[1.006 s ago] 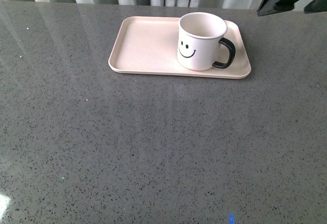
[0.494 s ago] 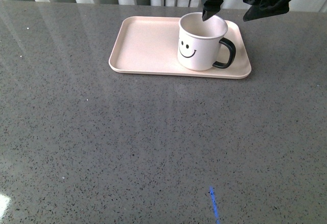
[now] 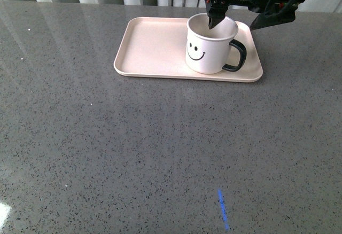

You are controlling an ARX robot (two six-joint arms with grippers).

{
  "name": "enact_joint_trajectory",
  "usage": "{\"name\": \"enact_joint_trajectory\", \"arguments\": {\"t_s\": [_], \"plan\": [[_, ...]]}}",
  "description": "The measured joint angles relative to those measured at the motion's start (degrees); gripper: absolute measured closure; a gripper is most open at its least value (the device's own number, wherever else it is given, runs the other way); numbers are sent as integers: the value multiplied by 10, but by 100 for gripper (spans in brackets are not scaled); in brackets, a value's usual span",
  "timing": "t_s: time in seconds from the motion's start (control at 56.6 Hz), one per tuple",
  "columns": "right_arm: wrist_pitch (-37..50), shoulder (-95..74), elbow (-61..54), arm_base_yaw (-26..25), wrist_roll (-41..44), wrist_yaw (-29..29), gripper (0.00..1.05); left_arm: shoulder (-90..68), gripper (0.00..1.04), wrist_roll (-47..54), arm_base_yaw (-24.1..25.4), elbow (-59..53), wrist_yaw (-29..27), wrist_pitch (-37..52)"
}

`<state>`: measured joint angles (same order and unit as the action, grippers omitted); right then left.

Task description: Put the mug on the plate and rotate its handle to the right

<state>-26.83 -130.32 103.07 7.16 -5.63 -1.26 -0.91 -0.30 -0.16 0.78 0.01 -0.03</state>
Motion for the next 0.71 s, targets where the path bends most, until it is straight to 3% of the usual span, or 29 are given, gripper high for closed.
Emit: {"name": "enact_joint_trajectory", "arguments": {"t_s": [0.706], "plan": [[-14,-18,9,5,-29,-4,9,0,9,0,0,0,0,0]]}}
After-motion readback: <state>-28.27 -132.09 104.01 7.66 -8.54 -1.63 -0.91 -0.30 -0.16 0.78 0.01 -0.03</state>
